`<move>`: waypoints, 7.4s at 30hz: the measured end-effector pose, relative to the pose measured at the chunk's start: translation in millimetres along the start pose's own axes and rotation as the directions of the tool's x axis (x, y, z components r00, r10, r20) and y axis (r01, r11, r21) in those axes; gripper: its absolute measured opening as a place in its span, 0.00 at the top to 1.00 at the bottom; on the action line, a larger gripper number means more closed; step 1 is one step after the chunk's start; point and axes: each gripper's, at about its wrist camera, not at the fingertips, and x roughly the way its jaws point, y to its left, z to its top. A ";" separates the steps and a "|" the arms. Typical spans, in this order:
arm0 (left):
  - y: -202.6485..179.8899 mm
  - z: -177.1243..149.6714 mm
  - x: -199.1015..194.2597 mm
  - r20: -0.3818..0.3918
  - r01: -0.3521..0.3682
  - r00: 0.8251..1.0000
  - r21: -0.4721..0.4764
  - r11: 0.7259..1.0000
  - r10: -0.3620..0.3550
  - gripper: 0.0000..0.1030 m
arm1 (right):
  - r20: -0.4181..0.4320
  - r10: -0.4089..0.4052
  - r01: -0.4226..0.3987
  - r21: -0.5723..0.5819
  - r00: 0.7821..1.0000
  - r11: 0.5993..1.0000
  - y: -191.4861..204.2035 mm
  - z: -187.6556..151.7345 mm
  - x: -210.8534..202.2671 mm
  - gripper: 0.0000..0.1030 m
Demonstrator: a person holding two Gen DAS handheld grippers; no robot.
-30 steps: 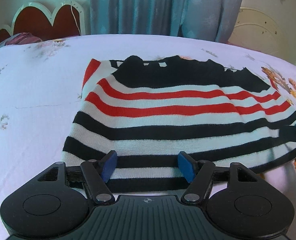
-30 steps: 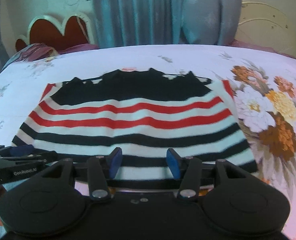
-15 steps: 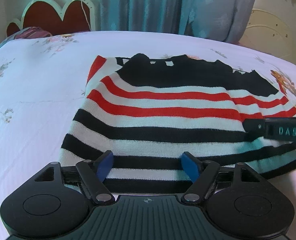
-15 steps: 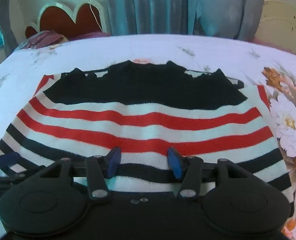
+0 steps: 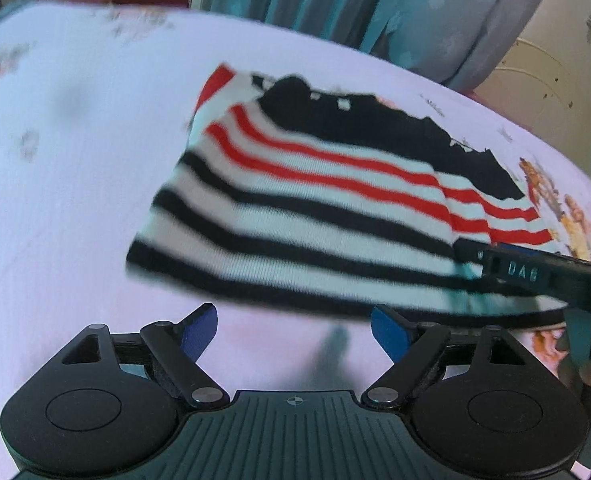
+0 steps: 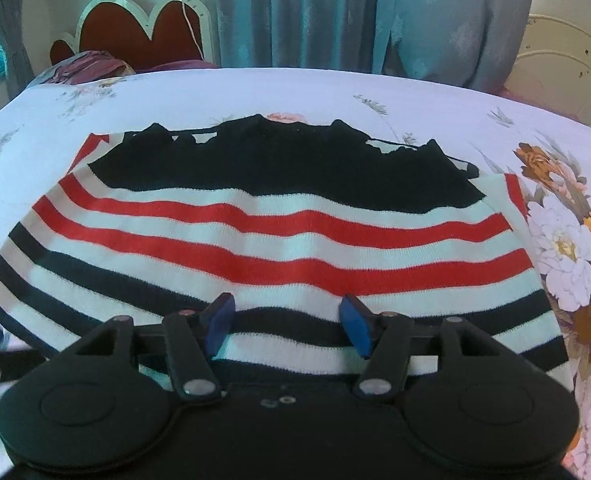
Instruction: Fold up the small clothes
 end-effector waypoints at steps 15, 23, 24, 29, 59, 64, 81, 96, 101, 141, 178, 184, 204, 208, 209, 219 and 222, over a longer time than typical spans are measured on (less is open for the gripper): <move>53.6 4.4 36.1 0.212 0.319 0.942 -0.326 0.890 -0.259 0.02 | 0.025 -0.019 0.016 0.117 1.000 0.993 6.4 9.2 -12.4 0.44; 67.1 17.1 59.3 0.294 0.340 0.928 -0.416 0.844 -0.229 0.56 | 0.046 -0.056 0.050 0.125 0.997 0.991 4.2 26.5 -5.2 0.44; 67.3 17.6 61.0 0.295 0.336 0.929 -0.421 0.843 -0.223 0.60 | 0.047 -0.058 0.052 0.121 0.997 0.991 4.5 27.5 -3.9 0.44; 63.1 18.5 61.6 0.300 0.308 0.935 -0.433 0.847 -0.187 0.81 | -0.022 -0.062 0.064 0.071 0.998 0.995 6.7 22.5 18.2 0.43; -215.6 9.4 29.8 0.154 0.156 0.951 0.505 0.849 -0.267 0.75 | 0.085 -0.050 0.014 0.379 0.995 0.925 -195.5 2.1 -44.3 0.39; -211.7 -0.6 -0.3 0.113 0.232 0.934 0.531 0.815 -0.339 0.26 | 0.124 0.048 -0.092 0.379 0.991 0.921 -198.6 9.1 -51.2 0.38; -95.5 44.1 -45.6 0.286 0.082 0.949 0.193 0.978 -0.136 0.26 | -0.017 0.271 -0.242 0.398 0.962 0.885 -157.9 31.0 14.6 0.74; -165.6 38.1 40.1 0.137 0.152 0.971 0.292 0.944 -0.198 0.26 | 0.066 0.047 -0.066 0.334 0.997 0.940 -188.2 -5.6 -21.6 0.63; -163.8 31.8 45.9 0.134 0.152 0.971 0.288 0.946 -0.196 0.25 | 0.101 0.038 -0.073 0.371 0.994 0.926 -199.9 -6.7 -51.7 0.61; -194.3 75.5 70.3 0.130 0.067 0.986 0.254 0.965 -0.103 0.20 | 0.027 -0.054 0.046 0.239 0.998 0.970 -183.6 19.5 -14.0 0.70; -190.7 132.2 144.2 0.086 0.054 0.994 0.109 0.993 -0.064 0.19 | 0.021 -0.077 0.073 0.150 0.997 0.986 -200.0 89.9 71.7 0.73; -189.1 132.1 123.9 0.107 0.050 0.992 0.125 0.991 -0.063 0.19 | 0.040 -0.043 0.036 0.164 0.998 0.986 -202.3 92.0 48.4 0.62; -184.3 88.7 74.9 0.110 0.064 0.990 0.175 0.983 -0.084 0.19 | 0.038 -0.034 0.026 0.176 0.999 0.984 -188.1 34.6 -7.0 0.62; -185.3 84.4 74.5 0.113 0.056 0.990 0.196 0.979 -0.079 0.19 | 0.026 -0.038 0.032 0.202 0.999 0.979 -190.5 30.5 -5.7 0.62; -185.3 84.6 74.0 0.111 0.056 0.991 0.194 0.979 -0.079 0.19 | 0.026 -0.039 0.032 0.204 0.999 0.978 -190.3 30.3 -8.5 0.62; -175.5 59.3 39.2 0.110 0.100 0.986 0.225 0.969 -0.128 0.19 | 0.068 0.023 -0.032 0.140 0.997 0.990 -178.6 5.1 -60.9 0.73; -169.4 44.9 33.5 0.080 0.105 0.989 0.221 0.970 -0.125 0.19 | 0.059 0.031 -0.038 0.131 0.998 0.991 -173.7 -5.2 -68.9 0.76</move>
